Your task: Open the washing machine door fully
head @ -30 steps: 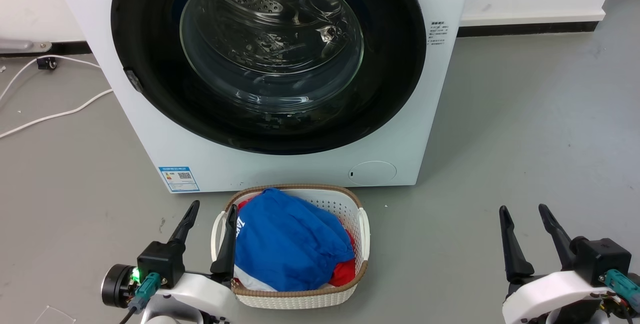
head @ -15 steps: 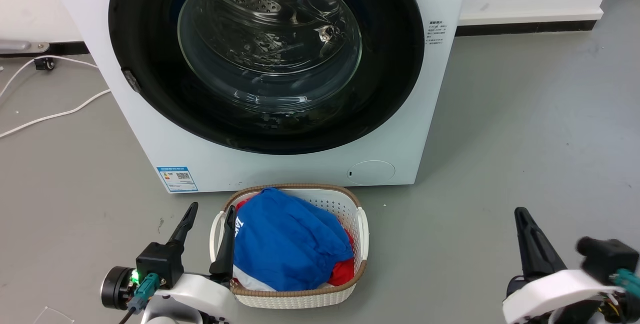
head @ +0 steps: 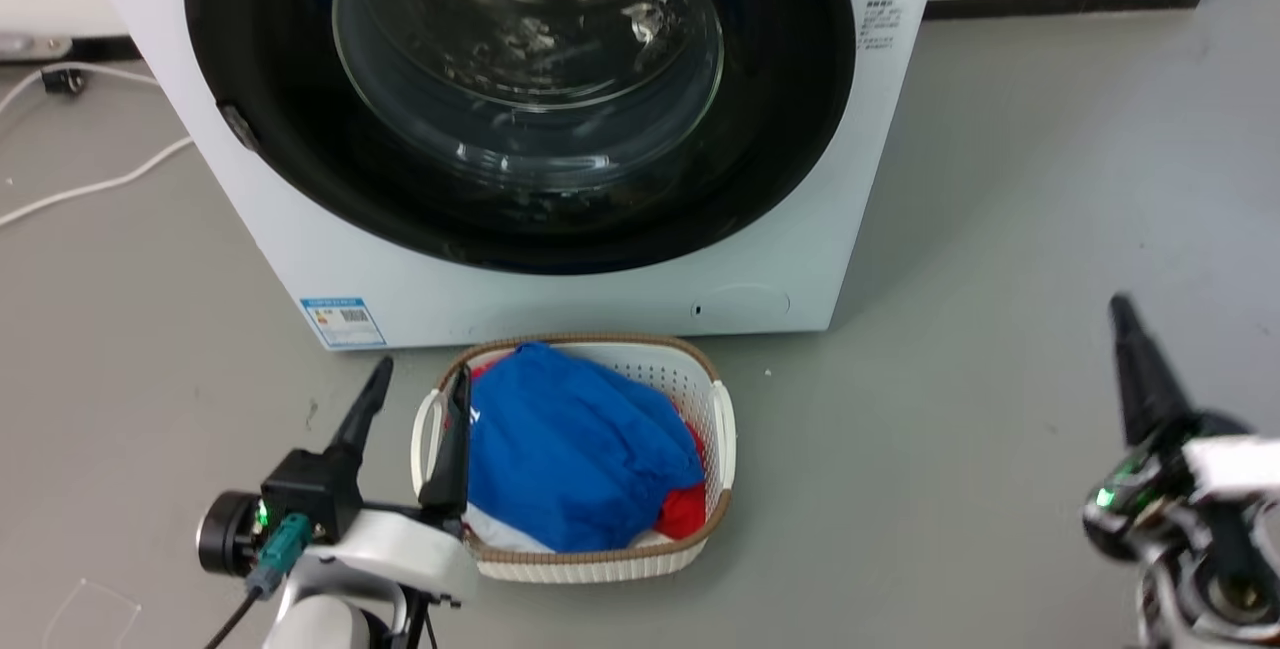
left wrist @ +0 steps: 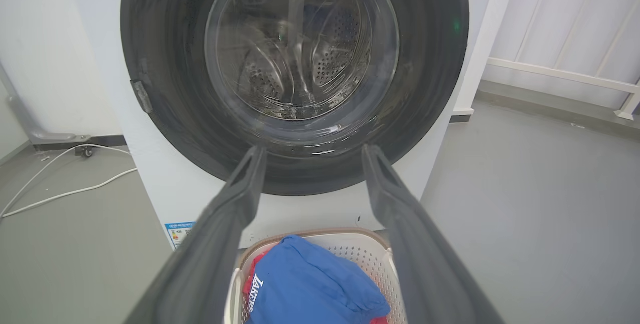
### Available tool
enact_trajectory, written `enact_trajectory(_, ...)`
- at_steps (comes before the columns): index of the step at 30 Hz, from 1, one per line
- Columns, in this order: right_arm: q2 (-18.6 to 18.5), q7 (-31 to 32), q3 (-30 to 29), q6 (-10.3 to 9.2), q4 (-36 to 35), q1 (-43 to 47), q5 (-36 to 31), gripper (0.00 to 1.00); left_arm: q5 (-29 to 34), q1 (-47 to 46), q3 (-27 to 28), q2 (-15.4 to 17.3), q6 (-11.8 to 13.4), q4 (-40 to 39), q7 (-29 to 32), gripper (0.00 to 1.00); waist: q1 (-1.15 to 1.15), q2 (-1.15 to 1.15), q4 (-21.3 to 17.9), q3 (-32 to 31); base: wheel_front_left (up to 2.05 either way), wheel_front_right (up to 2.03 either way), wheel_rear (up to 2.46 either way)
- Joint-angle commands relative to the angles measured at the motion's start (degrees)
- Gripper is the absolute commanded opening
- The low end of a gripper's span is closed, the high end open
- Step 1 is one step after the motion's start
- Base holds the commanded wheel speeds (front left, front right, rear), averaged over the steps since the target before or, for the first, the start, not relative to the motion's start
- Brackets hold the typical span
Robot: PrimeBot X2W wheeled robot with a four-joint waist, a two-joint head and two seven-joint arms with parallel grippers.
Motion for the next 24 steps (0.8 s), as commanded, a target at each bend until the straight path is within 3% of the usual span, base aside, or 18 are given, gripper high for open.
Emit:
enact_trajectory(1, 0.0, 0.6, -1.0, 0.02, 0.7, -2.0, 1.5, 0.00, 0.2, -1.0, 0.3, -0.1, 0.0, -0.4, -0.1, 1.00, 0.00, 0.00, 0.1, 1.6, 0.00, 0.00, 0.00)
enact_trajectory(6, -3.7, 4.9, -6.0, 0.02, 7.2, -11.2, 10.8, 0.00, 0.2, -3.4, -0.2, -0.2, 0.0, -2.4, -0.1, 1.00, 0.00, 0.00, 1.0, 5.5, 0.00, 0.00, 0.00)
enact_trajectory(10, -9.7, 6.6, -6.9, 0.02, 14.7, -19.9, 13.9, 0.00, -0.1, -5.8, -0.7, -0.2, 0.0, -4.0, -0.1, 1.00, 0.00, 0.00, 2.0, 9.3, 0.00, 0.00, 0.00)
enact_trajectory(17, -19.3, 12.3, -0.6, 0.02, 27.7, -37.7, 14.3, 0.00, -1.1, -10.0, -1.5, 0.3, 0.0, -6.5, -0.1, 1.00, 0.00, 0.00, 3.8, 15.8, 0.00, 0.00, 0.00)
enact_trajectory(24, -22.7, 20.3, 9.1, 0.02, 38.4, -56.2, 11.6, 0.00, -1.7, -13.0, -2.1, 0.4, 0.0, -9.4, -0.1, 1.00, 0.00, 0.00, 4.8, 20.9, 0.00, 0.00, 0.00)
